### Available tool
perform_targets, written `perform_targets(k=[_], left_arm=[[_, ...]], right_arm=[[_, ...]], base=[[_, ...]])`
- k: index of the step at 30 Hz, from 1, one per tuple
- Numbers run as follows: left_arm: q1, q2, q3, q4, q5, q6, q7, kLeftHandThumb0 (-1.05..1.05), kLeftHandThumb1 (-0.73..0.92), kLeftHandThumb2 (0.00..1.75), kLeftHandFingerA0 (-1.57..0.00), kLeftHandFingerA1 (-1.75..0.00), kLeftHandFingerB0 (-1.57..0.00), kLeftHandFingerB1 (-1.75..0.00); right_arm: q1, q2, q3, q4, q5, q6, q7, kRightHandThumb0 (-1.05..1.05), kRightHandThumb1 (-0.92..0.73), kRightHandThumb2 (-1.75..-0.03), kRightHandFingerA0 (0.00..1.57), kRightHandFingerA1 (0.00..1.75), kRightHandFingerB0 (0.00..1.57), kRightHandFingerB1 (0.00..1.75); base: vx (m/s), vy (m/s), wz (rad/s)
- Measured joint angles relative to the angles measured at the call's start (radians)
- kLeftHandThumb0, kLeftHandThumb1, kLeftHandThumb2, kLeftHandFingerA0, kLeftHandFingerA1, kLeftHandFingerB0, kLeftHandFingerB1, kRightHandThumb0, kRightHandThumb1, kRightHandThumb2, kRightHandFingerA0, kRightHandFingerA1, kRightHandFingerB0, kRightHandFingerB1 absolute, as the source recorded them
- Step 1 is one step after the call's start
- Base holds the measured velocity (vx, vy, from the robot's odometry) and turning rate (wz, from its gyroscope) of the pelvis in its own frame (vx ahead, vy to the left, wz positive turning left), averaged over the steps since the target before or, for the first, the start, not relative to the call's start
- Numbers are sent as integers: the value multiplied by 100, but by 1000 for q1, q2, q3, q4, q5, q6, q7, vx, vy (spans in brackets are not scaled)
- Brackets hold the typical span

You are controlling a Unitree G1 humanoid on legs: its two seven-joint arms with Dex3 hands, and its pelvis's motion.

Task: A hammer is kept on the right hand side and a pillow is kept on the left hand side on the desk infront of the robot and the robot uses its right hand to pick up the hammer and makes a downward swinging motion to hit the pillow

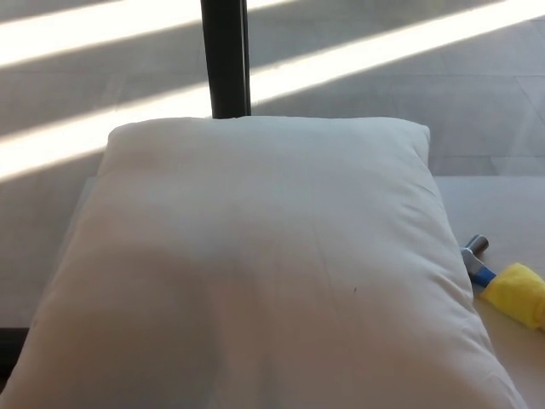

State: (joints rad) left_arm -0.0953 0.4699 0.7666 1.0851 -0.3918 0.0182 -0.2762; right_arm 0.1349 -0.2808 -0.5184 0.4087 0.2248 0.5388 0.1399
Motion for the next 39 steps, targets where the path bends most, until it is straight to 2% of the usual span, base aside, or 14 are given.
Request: perform_targets(k=[1,2,6,7,8,10,20,23,25,26,27,31,33,39], left_arm=[[1,0,0,-1,-2,0,0,-57,78,63,-50,-52,-47,-43],[2,0,0,-1,-3,0,0,-57,78,64,-49,-53,-46,-43],[3,0,-1,-4,-5,0,1,-57,77,63,-51,-52,-45,-42],[5,0,-1,-7,-7,0,1,-57,77,62,-52,-53,-45,-41],[5,0,-1,-7,-8,0,1,-57,77,63,-51,-53,-45,-42],[6,0,-1,-8,-8,0,1,-58,77,63,-51,-52,-44,-41],[19,-1,-2,-17,-18,0,1,-59,77,62,-52,-54,-45,-43],[24,-1,-3,-16,-21,0,1,-58,77,62,-51,-56,-45,-43],[26,-1,-3,-16,-26,0,0,-58,77,63,-50,-54,-45,-43],[27,-1,-3,-14,-27,0,0,-59,76,63,-53,-54,-47,-43],[27,-1,-4,-13,-28,0,0,-58,76,62,-53,-54,-46,-43],[27,-1,-6,-5,-35,0,0,-60,76,63,-53,-55,-48,-44],[31,-1,-10,-8,-40,0,0,-59,76,63,-53,-53,-48,-43],[33,-1,-14,-13,-46,0,1,-59,76,63,-50,-52,-46,-43]], right_arm=[[1,1,-28,-21,2,4,-16,-33,-65,-60,8,60,0,39],[-1,1,-54,-35,4,7,-31,-48,-55,-80,3,12,0,0],[2,5,-155,-143,18,33,-76,-48,-61,-86,0,15,0,1],[-1,5,-198,-188,22,46,-96,-42,-75,-63,0,10,0,3],[-4,5,-218,-207,23,53,-108,-40,-70,-61,0,45,5,36],[-19,5,-259,-235,24,63,-135,-33,-69,-61,2,46,29,69],[-144,10,-423,-369,47,89,-279,-41,-73,-62,0,33,4,44],[-207,17,-438,-426,54,94,-323,-55,-65,-87,0,12,2,41],[-251,19,-430,-481,58,100,-347,-57,-76,-62,0,9,2,49],[-268,16,-413,-507,56,102,-356,-63,-48,-84,0,21,4,47],[-280,13,-395,-527,53,103,-363,-57,-74,-62,0,26,6,46],[-292,3,-291,-592,34,90,-370,-63,-54,-85,3,57,12,48],[-282,-12,-217,-607,10,67,-363,-59,-69,-61,7,78,21,33],[-209,-69,-40,-608,-42,-8,-311,-68,-65,-60,21,58,31,32]], base=[[0,0,0],[0,0,0],[0,0,0],[0,0,0],[0,0,0],[0,0,0],[0,0,0],[0,0,0],[0,0,0],[0,0,0],[0,0,0],[0,0,0],[0,0,0],[0,0,0]])
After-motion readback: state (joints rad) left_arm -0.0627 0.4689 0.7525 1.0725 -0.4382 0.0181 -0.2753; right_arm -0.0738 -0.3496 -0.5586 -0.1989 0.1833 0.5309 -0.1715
